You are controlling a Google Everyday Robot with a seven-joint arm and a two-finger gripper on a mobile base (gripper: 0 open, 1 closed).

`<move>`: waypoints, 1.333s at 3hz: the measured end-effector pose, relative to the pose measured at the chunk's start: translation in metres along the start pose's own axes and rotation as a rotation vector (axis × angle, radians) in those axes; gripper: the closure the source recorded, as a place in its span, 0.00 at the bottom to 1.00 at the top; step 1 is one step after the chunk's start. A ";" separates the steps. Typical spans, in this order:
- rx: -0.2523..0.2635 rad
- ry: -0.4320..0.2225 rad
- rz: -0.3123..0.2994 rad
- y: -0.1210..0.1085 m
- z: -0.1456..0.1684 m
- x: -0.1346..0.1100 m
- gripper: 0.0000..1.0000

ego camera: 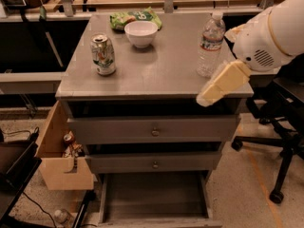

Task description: Place 7up can into bottom drawer

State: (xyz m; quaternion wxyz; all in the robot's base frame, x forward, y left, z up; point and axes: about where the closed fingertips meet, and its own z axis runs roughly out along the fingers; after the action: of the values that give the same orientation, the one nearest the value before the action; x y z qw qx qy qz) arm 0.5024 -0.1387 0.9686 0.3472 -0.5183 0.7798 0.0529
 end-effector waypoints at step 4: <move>0.198 -0.438 0.017 -0.001 0.061 -0.100 0.00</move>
Offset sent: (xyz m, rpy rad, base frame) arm 0.0979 0.1003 0.0457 0.4335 -0.6201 -0.1124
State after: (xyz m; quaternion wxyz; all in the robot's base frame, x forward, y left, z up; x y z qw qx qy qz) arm 0.5553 -0.0350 0.9833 0.5569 -0.4512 0.6914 0.0903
